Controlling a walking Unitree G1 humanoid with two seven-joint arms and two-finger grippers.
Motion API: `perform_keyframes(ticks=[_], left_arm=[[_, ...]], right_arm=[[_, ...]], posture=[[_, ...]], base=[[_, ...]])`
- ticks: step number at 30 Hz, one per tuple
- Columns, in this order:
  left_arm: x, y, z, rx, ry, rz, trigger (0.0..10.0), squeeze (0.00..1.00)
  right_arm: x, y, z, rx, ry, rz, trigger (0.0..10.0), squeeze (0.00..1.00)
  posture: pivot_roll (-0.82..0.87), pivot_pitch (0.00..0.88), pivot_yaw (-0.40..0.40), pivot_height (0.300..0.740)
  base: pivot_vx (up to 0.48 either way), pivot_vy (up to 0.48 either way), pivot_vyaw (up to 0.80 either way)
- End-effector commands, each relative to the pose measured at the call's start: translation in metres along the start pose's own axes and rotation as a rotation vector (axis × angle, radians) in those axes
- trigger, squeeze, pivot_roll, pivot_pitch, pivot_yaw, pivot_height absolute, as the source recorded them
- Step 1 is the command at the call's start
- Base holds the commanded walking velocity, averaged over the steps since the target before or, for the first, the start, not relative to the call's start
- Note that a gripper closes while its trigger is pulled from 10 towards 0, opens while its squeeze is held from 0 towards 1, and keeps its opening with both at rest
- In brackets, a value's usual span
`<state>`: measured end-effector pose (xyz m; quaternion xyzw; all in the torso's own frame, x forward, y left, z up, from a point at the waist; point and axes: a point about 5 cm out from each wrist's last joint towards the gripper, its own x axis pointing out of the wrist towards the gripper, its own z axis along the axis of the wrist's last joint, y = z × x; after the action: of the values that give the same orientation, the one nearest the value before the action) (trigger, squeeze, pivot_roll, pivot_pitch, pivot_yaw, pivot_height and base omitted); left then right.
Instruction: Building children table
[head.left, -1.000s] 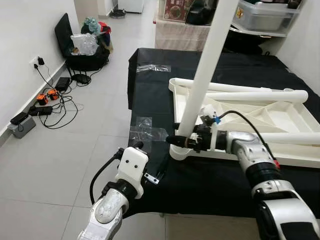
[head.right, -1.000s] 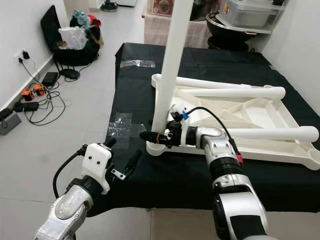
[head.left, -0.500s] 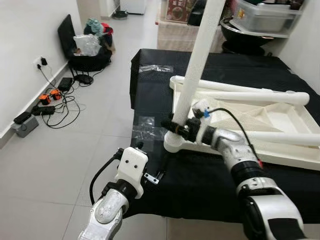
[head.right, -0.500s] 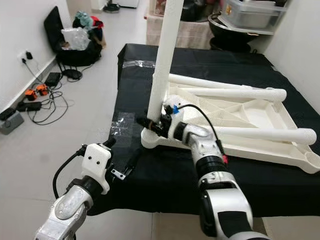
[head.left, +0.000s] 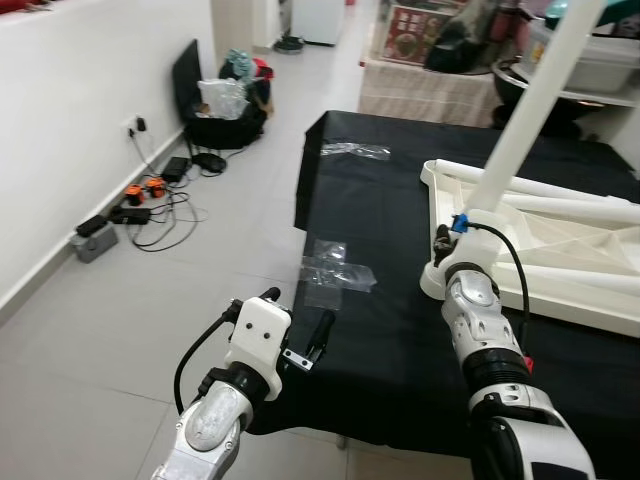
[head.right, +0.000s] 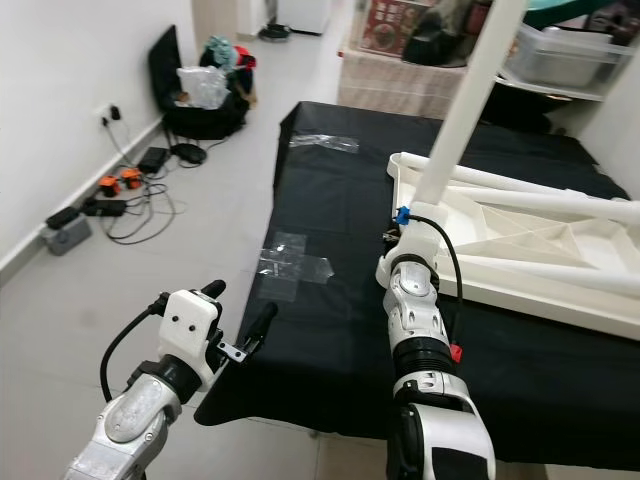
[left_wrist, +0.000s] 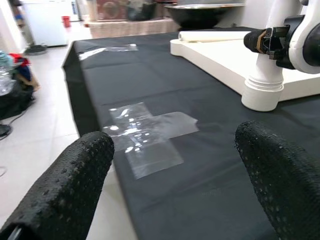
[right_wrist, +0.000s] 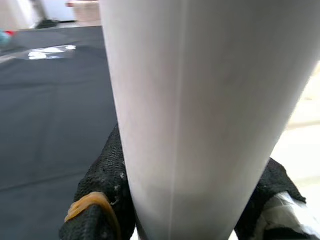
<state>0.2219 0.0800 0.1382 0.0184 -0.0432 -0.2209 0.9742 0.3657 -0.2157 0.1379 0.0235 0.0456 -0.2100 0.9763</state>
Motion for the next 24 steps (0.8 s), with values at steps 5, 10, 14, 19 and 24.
perform_keyframes(ticks=[5,10,14,19,24], left_arm=[[0.0,-0.002,-0.003,-0.006,0.013,-0.007,10.0,0.0],[0.0,-0.002,-0.003,-0.006,0.013,-0.008,10.0,0.0],[0.0,-0.002,-0.003,-0.006,0.013,-0.008,10.0,0.0],[0.0,-0.002,-0.004,-0.005,0.011,-0.008,10.0,0.0],[0.0,-0.002,-0.004,-0.005,0.011,-0.008,10.0,0.0]], right_arm=[[-0.003,0.029,0.017,0.05,-0.099,0.163,10.0,1.0],[-0.003,0.035,0.026,0.033,-0.171,0.233,10.0,1.0],[-0.002,0.035,0.027,0.039,-0.173,0.265,10.0,0.0],[-0.015,0.054,0.018,0.19,-0.029,0.862,10.0,0.0],[-0.029,0.051,0.008,0.183,0.059,1.172,10.0,0.0]], posture=[[0.08,0.025,-0.103,0.74],[0.08,0.024,-0.104,0.74],[0.07,0.023,-0.103,0.74],[0.08,0.022,-0.103,0.74],[0.08,0.021,-0.106,0.74]], base=[[0.0,0.0,0.0],[0.0,0.0,0.0],[0.0,0.0,0.0],[0.0,0.0,0.0],[0.0,0.0,0.0]])
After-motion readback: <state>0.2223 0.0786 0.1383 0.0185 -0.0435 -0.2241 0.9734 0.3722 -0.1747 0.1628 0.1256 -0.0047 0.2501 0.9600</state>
